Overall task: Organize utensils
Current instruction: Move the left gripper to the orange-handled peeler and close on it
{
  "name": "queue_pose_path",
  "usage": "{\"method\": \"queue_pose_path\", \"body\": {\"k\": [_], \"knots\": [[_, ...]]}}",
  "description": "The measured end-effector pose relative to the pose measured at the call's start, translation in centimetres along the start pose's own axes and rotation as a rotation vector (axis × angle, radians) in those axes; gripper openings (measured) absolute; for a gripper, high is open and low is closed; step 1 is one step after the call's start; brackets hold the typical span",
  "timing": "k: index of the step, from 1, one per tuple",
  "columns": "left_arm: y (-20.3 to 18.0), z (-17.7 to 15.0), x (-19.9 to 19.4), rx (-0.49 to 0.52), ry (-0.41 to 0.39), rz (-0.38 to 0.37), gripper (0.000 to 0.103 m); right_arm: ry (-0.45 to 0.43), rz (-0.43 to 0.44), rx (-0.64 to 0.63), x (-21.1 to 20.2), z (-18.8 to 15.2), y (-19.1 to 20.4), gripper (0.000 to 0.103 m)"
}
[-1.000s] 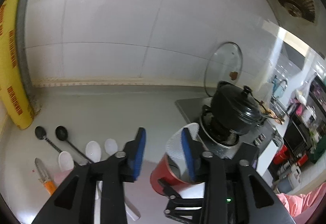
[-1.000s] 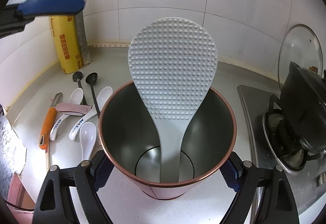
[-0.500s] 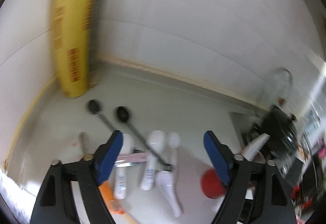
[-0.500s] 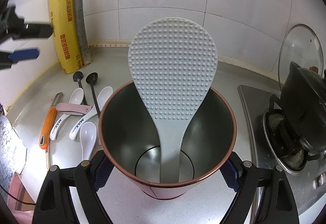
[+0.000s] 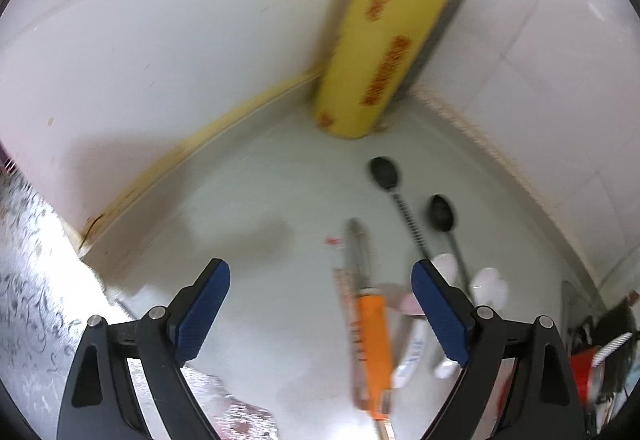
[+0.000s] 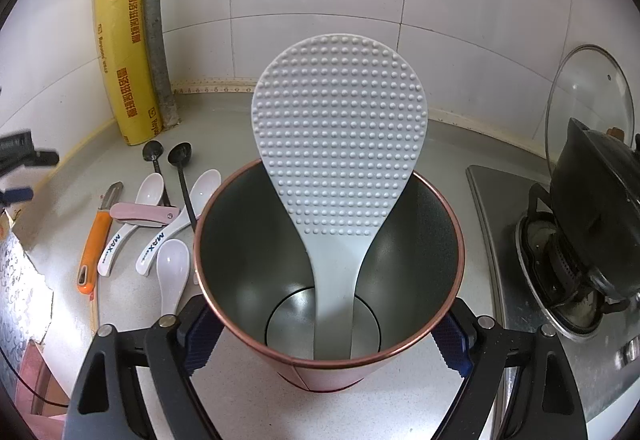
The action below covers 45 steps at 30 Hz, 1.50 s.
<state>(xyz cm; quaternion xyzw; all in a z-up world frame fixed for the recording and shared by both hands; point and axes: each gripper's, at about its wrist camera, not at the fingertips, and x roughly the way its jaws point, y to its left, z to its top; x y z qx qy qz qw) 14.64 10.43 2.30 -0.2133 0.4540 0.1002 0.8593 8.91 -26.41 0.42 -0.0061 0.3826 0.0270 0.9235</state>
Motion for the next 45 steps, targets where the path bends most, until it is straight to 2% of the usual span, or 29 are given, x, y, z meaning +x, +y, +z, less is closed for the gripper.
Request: {"method": "queue_pose_path", "body": {"k": [2, 6, 12, 15, 23, 27, 28, 29, 31, 34, 38, 42, 45], "knots": [[0.4, -0.5, 0.8, -0.005, 0.027, 0.020, 0.093, 0.000, 0.000, -0.001, 0.0, 0.0, 0.0, 0.090], [0.3, -1.6, 2.5, -0.005, 0.072, -0.001, 0.093, -0.001, -0.001, -0.003, 0.0, 0.0, 0.0, 0.090], [-1.5, -2.2, 4.0, 0.079, 0.070, 0.013, 0.093, 0.000, 0.000, -0.007, 0.0, 0.0, 0.1, 0.090], [-2.2, -2.1, 4.9, 0.110, 0.101, 0.009, 0.093, 0.000, 0.000, -0.006, 0.0, 0.0, 0.1, 0.090], [-4.3, -1.9, 6.3, 0.238, 0.138, 0.118, 0.093, -0.001, -0.001, -0.013, 0.0, 0.0, 0.2, 0.090], [-5.5, -2.1, 6.9, 0.291, 0.165, 0.131, 0.091, -0.001, 0.000, -0.008, 0.0, 0.0, 0.2, 0.090], [-5.8, -2.1, 7.1, 0.305, 0.171, 0.136, 0.086, -0.001, 0.000, -0.007, 0.0, 0.0, 0.2, 0.090], [-6.2, -2.2, 7.3, 0.321, 0.181, 0.140, 0.077, -0.001, 0.000, -0.005, 0.0, 0.0, 0.2, 0.090], [-6.6, -2.2, 7.5, 0.337, 0.199, 0.129, 0.069, 0.000, 0.000, -0.002, 0.0, 0.0, 0.1, 0.090], [-7.4, -2.3, 7.9, 0.369, 0.215, 0.142, 0.064, 0.001, -0.001, 0.005, 0.0, 0.0, 0.1, 0.090], [-8.2, -2.5, 8.9, 0.398, 0.251, 0.141, 0.048, 0.001, 0.000, 0.008, 0.1, 0.1, 0.1, 0.090], [-8.5, -2.3, 9.1, 0.395, 0.245, 0.132, 0.042, 0.000, -0.001, 0.009, 0.1, 0.1, 0.1, 0.090], [-8.1, -2.2, 8.8, 0.383, 0.237, 0.122, 0.032, 0.000, -0.001, 0.010, 0.1, 0.1, 0.1, 0.090]]}}
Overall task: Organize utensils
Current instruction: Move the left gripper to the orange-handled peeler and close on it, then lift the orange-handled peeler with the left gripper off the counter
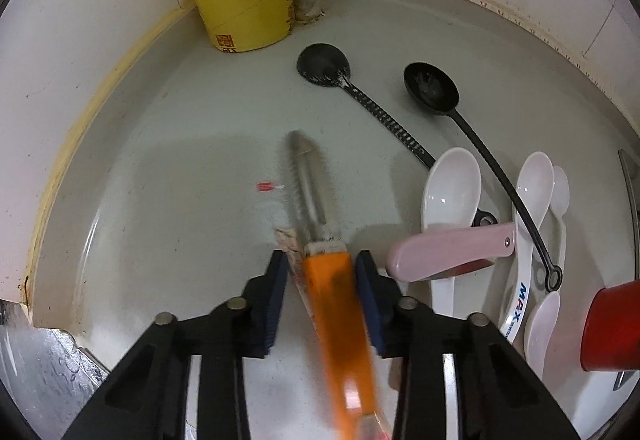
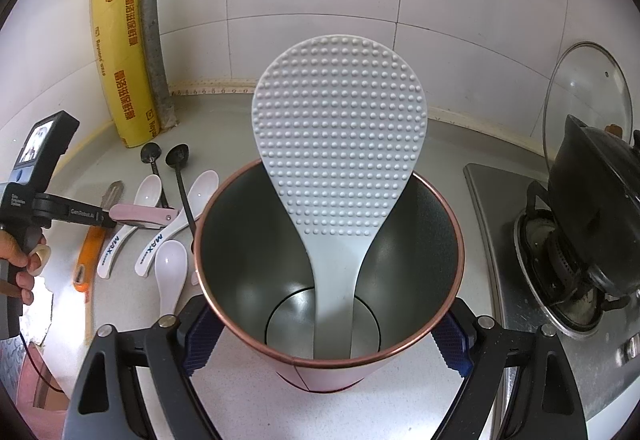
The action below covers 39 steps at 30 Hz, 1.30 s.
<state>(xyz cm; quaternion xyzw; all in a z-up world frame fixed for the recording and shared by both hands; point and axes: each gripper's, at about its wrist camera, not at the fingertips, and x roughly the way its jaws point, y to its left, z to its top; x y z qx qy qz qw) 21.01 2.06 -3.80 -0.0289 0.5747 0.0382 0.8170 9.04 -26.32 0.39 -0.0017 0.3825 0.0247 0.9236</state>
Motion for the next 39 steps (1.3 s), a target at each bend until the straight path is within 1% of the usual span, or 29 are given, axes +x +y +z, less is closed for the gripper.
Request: {"method": "queue_pose_path", "body": {"k": [1, 4, 5, 9, 11, 18, 22, 23, 25, 28, 31, 33, 35, 37, 38, 39], "knots": [[0.2, 0.0, -0.1, -0.008, -0.004, -0.008, 0.028, 0.000, 0.000, 0.001, 0.0, 0.0, -0.1, 0.090], [1.2, -0.1, -0.3, -0.049, -0.016, -0.048, 0.023, 0.000, 0.000, 0.003, 0.1, 0.1, -0.2, 0.090], [1.6, -0.1, -0.4, -0.069, -0.019, -0.067, 0.022, -0.001, 0.000, 0.004, 0.2, 0.1, -0.2, 0.090], [2.6, -0.4, -0.9, -0.098, -0.044, -0.095, 0.022, -0.001, 0.000, 0.004, 0.2, 0.2, -0.3, 0.090], [3.0, -0.6, -1.5, -0.118, -0.064, -0.125, 0.022, -0.001, 0.001, 0.004, 0.2, 0.2, -0.3, 0.090], [3.6, -0.8, -5.2, -0.136, -0.176, -0.206, 0.021, -0.001, 0.001, 0.004, 0.2, 0.2, -0.3, 0.090], [3.9, -0.6, -7.6, -0.131, -0.287, -0.260, 0.018, -0.001, 0.000, 0.004, 0.2, 0.1, -0.3, 0.090], [3.8, -0.6, -8.6, -0.121, -0.319, -0.269, 0.018, -0.001, 0.000, 0.004, 0.3, 0.2, -0.3, 0.090], [3.7, -0.5, -9.5, -0.101, -0.341, -0.264, 0.018, -0.001, 0.001, 0.003, 0.2, 0.1, -0.3, 0.090], [3.7, -0.5, -9.2, -0.091, -0.324, -0.254, 0.018, -0.001, 0.001, 0.004, 0.3, 0.2, -0.4, 0.090], [3.3, 0.7, -7.1, -0.073, -0.242, -0.228, 0.018, -0.001, 0.000, 0.003, 0.3, 0.2, -0.3, 0.090], [2.8, 1.7, -5.5, -0.038, -0.193, -0.206, 0.019, -0.001, 0.000, 0.001, 0.3, 0.2, -0.4, 0.090], [2.0, 2.8, -3.9, 0.002, -0.135, -0.207, 0.021, -0.001, 0.002, 0.001, 0.4, 0.2, -0.4, 0.090], [1.1, 3.7, -2.8, 0.054, -0.101, -0.212, 0.023, -0.001, 0.003, 0.001, 0.4, 0.2, -0.5, 0.090], [0.5, 4.3, -2.2, 0.089, -0.071, -0.212, 0.025, -0.002, 0.002, 0.000, 0.4, 0.2, -0.4, 0.090], [0.1, 4.7, -1.6, 0.113, -0.050, -0.208, 0.026, -0.002, 0.002, 0.000, 0.4, 0.2, -0.4, 0.090]]}}
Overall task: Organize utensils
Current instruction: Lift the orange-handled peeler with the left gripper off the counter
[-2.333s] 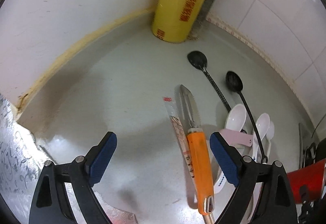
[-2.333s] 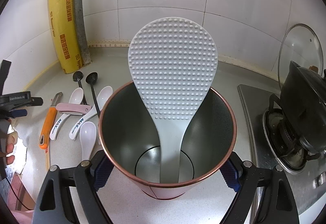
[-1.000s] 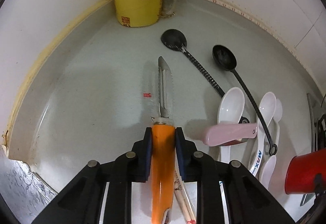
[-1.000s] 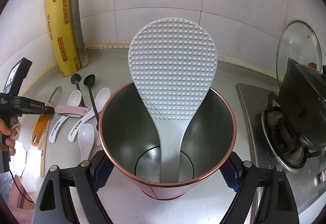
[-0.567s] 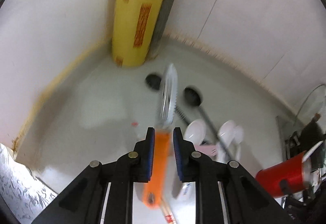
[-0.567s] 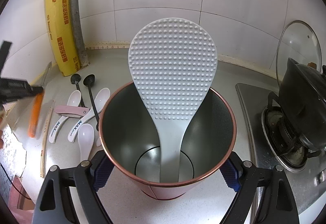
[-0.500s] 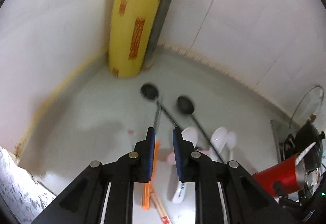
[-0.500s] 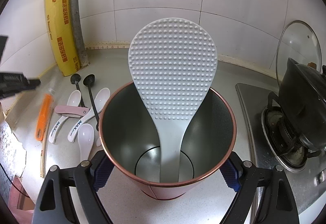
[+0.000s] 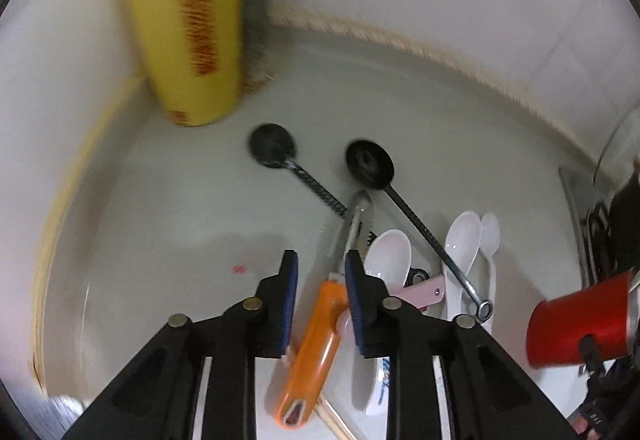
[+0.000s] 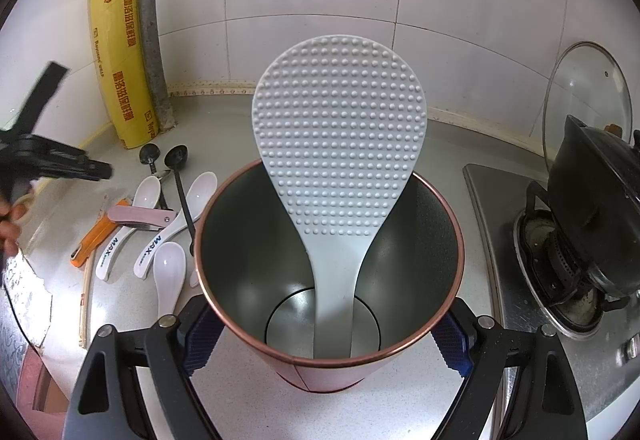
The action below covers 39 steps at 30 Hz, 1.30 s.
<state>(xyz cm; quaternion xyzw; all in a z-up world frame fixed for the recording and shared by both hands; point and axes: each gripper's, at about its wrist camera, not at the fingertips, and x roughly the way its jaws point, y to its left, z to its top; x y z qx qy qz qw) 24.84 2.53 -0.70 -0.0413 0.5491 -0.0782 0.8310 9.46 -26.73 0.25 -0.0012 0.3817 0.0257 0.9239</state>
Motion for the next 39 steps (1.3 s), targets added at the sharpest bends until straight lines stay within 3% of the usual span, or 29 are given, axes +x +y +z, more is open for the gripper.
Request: {"method": "queue_pose_path", "body": {"k": [5, 10, 15, 17, 20, 27, 29, 39], "knots": [[-0.7, 1.8, 3.0, 0.046, 0.096, -0.020, 0.026, 0.000, -0.001, 0.001, 0.0, 0.0, 0.0, 0.090], [-2.3, 2.2, 4.8, 0.125, 0.158, 0.025, 0.029, -0.001, -0.001, 0.003, -0.1, -0.1, 0.0, 0.090], [-3.5, 2.0, 5.5, 0.150, 0.173, 0.016, 0.035, -0.001, -0.002, 0.004, -0.1, -0.1, -0.1, 0.090], [-4.1, 1.7, 5.6, 0.176, 0.178, 0.022, 0.042, 0.000, -0.005, 0.006, -0.1, 0.0, 0.0, 0.090], [-4.9, 1.6, 5.9, 0.208, 0.181, 0.040, 0.043, 0.000, -0.006, 0.005, 0.0, 0.0, 0.1, 0.090], [-6.2, 1.4, 5.7, 0.232, 0.171, 0.084, 0.042, 0.000, -0.007, 0.005, 0.0, 0.1, 0.1, 0.090], [-6.2, 1.5, 5.6, 0.233, 0.160, 0.091, 0.030, 0.000, -0.007, 0.004, 0.0, 0.1, 0.2, 0.090], [-5.3, 0.1, 4.1, 0.195, 0.117, 0.101, 0.026, 0.000, -0.006, 0.004, 0.0, 0.1, 0.1, 0.090]]}}
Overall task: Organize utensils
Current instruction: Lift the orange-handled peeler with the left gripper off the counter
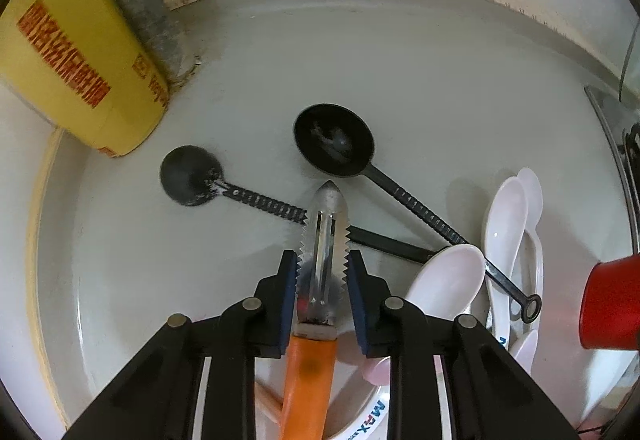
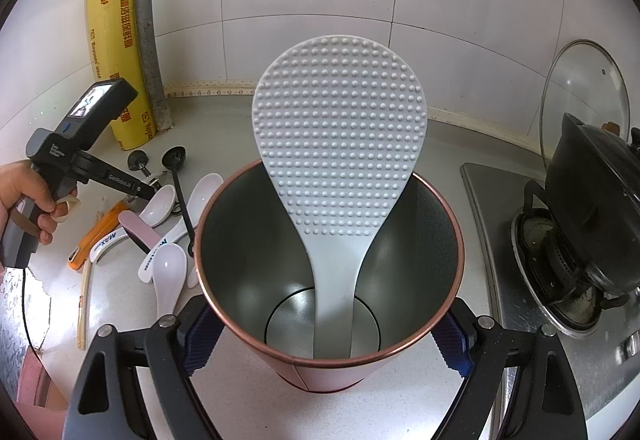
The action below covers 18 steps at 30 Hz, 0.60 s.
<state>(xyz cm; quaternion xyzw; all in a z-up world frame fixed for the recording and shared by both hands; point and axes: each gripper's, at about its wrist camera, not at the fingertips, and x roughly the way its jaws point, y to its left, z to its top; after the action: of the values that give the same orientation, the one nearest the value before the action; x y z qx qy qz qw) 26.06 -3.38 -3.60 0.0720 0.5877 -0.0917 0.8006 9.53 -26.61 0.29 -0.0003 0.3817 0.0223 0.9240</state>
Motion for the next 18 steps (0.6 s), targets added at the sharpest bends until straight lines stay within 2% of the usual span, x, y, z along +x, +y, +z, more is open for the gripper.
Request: {"method": "queue_pose_path", "body": {"k": [18], "knots": [[3.8, -3.9, -11.8, -0.209, -0.322, 0.019, 0.024, 0.000, -0.001, -0.003, 0.1, 0.0, 0.1, 0.090]]}}
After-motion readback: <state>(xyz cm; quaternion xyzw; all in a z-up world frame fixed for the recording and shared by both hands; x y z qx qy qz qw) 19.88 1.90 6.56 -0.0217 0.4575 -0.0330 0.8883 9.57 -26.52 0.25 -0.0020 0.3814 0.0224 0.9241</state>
